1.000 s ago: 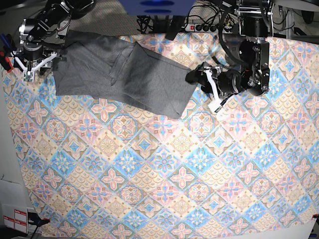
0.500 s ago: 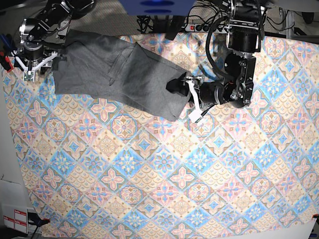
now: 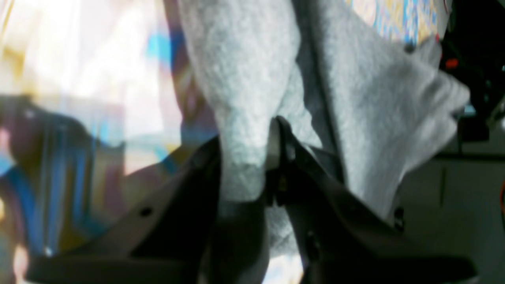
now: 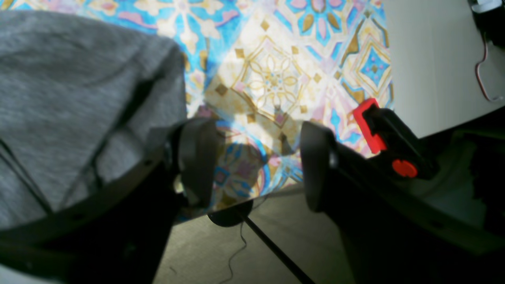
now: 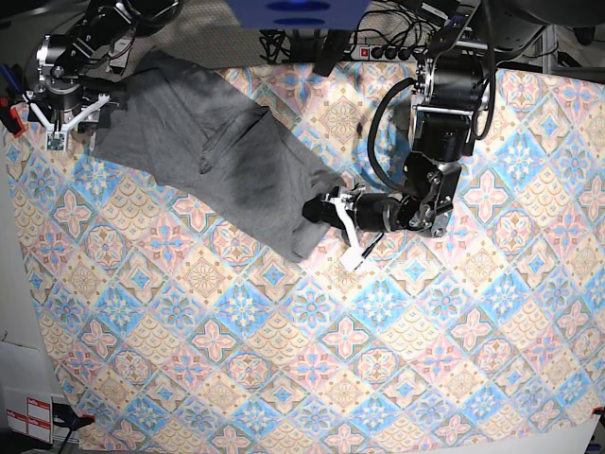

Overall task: Fold the T-shirt properly
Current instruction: 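Fold the strip end over onto the shirt with the left gripper, then move the right gripper to the shirt's other end and grasp it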

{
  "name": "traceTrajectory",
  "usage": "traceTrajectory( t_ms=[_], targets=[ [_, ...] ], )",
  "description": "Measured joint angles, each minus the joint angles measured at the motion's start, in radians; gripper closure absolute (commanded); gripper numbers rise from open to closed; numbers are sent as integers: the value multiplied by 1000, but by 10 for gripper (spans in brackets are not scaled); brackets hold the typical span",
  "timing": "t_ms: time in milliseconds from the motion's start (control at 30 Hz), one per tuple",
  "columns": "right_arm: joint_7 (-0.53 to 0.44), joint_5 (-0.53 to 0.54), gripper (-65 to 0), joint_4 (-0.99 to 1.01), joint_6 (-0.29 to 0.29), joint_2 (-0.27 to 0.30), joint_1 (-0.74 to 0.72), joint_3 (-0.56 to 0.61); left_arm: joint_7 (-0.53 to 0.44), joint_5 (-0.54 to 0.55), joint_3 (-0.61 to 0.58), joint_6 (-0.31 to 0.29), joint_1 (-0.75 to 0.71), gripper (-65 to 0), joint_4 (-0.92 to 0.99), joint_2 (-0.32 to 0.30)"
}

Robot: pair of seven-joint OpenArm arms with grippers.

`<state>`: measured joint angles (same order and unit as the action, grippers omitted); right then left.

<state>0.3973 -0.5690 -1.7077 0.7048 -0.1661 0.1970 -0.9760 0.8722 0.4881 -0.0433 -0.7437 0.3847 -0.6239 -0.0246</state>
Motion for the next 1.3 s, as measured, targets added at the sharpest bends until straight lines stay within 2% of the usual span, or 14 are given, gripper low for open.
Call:
traceTrajectory(
  t_ms=[267,400,500,600,700,833,933,1033,1100,1300],
  targets=[
    [7,64,-337,-1,-1,-2,3,-2,-93,-14,3,-8,108,-34,180,2],
    [13,92,-337,-3,-1,0,6,-2,-132,23,3,10,126,-28,193,-64],
    [89,122,-337,-3,0,-1,2,2,-139,52,4,18,133,-28,195,-130],
    [163,125,-337,-3,-1,-2,-3,2,-140,69,6,24,133,-28,195,-165],
    [280,124,-338,-3,-2,-2,-41,1,-143,69,2,25,130,-28,195,-167],
    [390,129,-339,2,-2,-1,-97,2,-167,86,2,25,107,-28,185,-168],
    [410,129,-374,29,-2,0,-123,10,-175,92,2,24,100,-29,185,-170],
    [420,125,-445,41,-4,4,-113,83,-175,91,2,25,97,-29,183,-170],
    [419,126,-471,41,-5,5,-114,135,-183,96,4,24,91,-29,183,-170],
    [420,128,-453,42,-2,3,-103,189,-190,104,5,24,77,-30,181,-170]
  ],
)
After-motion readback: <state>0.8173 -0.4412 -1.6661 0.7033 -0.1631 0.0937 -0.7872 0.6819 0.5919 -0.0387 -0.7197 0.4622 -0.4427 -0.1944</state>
